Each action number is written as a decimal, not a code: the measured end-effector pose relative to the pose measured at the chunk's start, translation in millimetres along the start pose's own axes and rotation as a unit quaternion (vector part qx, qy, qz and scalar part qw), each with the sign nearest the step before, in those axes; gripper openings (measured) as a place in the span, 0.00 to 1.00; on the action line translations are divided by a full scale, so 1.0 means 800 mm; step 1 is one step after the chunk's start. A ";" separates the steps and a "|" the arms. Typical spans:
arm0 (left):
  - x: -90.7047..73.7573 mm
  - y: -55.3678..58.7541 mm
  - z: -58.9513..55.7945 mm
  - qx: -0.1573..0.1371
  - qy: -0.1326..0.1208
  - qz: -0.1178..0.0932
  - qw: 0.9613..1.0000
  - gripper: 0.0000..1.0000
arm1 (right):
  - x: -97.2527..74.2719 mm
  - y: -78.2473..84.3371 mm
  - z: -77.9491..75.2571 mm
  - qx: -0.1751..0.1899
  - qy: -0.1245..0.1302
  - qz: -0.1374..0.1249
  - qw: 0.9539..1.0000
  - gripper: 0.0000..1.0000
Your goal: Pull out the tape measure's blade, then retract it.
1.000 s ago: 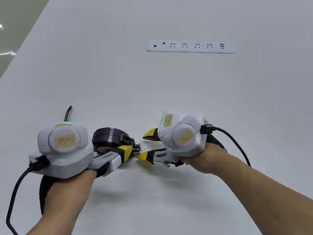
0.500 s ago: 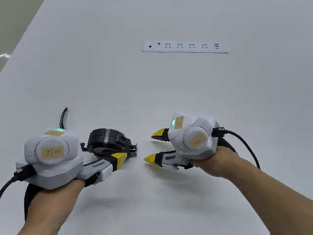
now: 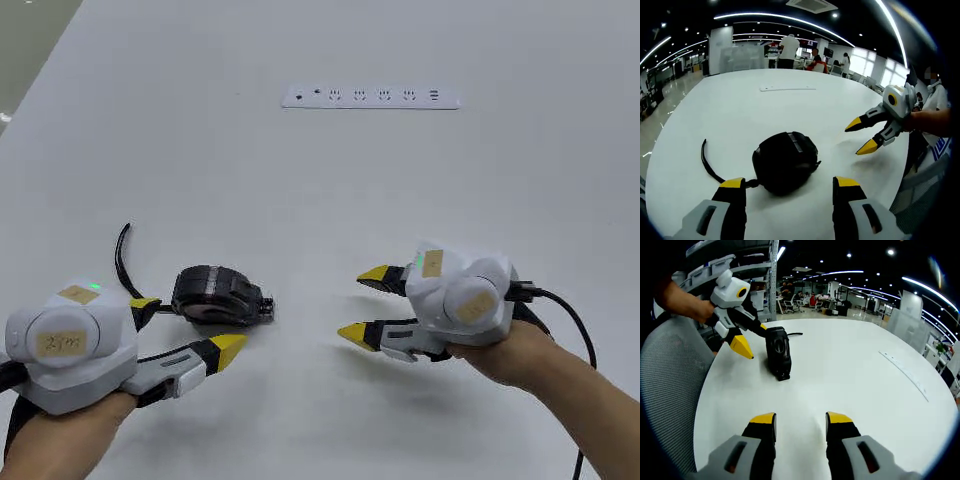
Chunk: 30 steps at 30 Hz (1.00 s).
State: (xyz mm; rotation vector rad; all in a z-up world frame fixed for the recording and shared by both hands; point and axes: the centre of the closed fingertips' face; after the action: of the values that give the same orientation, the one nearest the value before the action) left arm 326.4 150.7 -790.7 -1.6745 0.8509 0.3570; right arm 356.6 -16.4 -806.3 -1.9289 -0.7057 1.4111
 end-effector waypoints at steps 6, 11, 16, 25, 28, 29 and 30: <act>-0.007 0.003 0.005 0.016 0.013 0.000 1.000 0.67 | -0.029 0.022 -0.001 0.021 0.023 0.008 0.999 0.41; -0.015 0.000 0.002 0.044 0.035 -0.006 0.998 0.68 | -0.050 0.038 0.002 0.038 0.035 0.009 0.999 0.43; -0.023 0.000 0.000 0.065 0.056 -0.010 0.996 0.69 | -0.068 0.052 0.005 0.054 0.051 0.012 0.997 0.46; -0.031 0.006 -0.010 0.100 0.101 -0.015 0.990 0.75 | -0.099 0.066 0.012 0.094 0.080 -0.006 0.992 0.56; -0.035 0.005 -0.012 0.099 0.111 -0.022 0.989 0.78 | -0.104 0.068 0.016 0.107 0.083 -0.014 0.991 0.62; -0.037 0.005 -0.012 0.096 0.116 -0.025 0.988 0.79 | -0.105 0.068 0.019 0.109 0.082 -0.015 0.991 0.65; -0.039 0.005 -0.012 0.095 0.118 -0.026 0.988 0.80 | -0.105 0.068 0.021 0.108 0.081 -0.016 0.991 0.68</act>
State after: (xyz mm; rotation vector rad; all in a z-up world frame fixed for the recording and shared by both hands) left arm 300.4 152.2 -771.3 -1.5759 0.9812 0.0392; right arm 320.1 -110.8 -799.6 -1.8292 -0.4837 1.2401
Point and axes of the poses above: the centre of the closed fingertips' face, and the gripper's own axes: x roughly forward along the fingers, z roughly to its left, y roughly out of its underside, and after that the axes turned 12 degrees about -x, right-handed
